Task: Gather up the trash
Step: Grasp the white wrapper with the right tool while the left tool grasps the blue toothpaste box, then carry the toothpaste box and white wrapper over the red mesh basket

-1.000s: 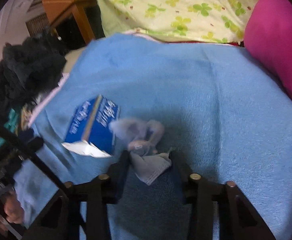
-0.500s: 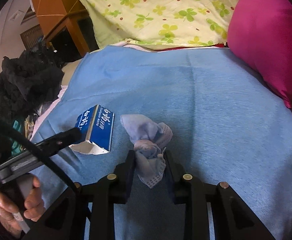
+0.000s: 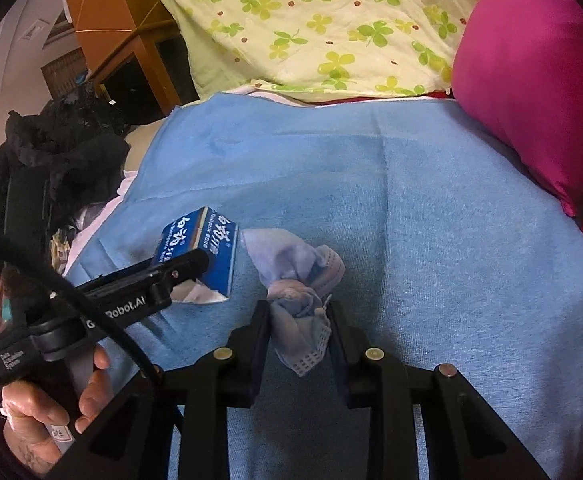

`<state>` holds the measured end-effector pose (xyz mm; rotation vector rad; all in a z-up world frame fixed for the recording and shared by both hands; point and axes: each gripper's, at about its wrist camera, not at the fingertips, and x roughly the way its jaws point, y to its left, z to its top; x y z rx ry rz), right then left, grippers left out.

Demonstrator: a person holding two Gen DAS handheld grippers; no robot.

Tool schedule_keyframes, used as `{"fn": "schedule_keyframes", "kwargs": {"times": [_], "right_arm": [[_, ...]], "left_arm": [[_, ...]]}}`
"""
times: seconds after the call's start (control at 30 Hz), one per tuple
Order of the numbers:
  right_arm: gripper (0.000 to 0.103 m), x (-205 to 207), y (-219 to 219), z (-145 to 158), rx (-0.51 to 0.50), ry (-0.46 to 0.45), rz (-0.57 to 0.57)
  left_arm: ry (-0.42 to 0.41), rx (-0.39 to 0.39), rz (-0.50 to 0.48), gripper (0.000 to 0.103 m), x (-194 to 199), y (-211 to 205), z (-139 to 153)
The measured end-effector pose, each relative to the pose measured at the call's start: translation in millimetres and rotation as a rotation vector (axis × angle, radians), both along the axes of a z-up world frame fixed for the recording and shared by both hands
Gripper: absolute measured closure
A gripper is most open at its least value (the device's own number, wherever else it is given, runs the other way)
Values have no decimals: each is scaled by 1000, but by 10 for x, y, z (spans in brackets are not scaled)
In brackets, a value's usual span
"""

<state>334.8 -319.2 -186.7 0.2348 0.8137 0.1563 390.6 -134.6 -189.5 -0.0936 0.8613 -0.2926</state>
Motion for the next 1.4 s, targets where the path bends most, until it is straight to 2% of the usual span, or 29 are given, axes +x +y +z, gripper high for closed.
{"fn": "schedule_keyframes", "kwargs": {"times": [0.17, 0.33, 0.47, 0.67, 0.93, 1.27, 1.4], "right_arm": [[73, -60, -58, 57, -4, -16, -19], [73, -164, -70, 154, 4, -40, -26], [73, -317, -38, 293, 21, -79, -24], [73, -625, 48, 530, 51, -152, 2], [73, -1103, 97, 735, 80, -229, 19], [73, -1633, 42, 841, 112, -303, 14], [73, -1852, 1, 858, 119, -323, -3]], "left_arm": [[-28, -1, 21, 42, -38, 85, 95], [-94, 60, 30, 45, -192, 104, 270], [-175, 113, 0, 48, -468, 68, 441], [-246, 116, -47, 52, -923, 109, 658], [-253, 98, -21, 52, -1420, 291, 751], [-263, 156, -51, 52, -1918, 247, 880], [-292, 176, -73, 52, -2084, 173, 994]]}}
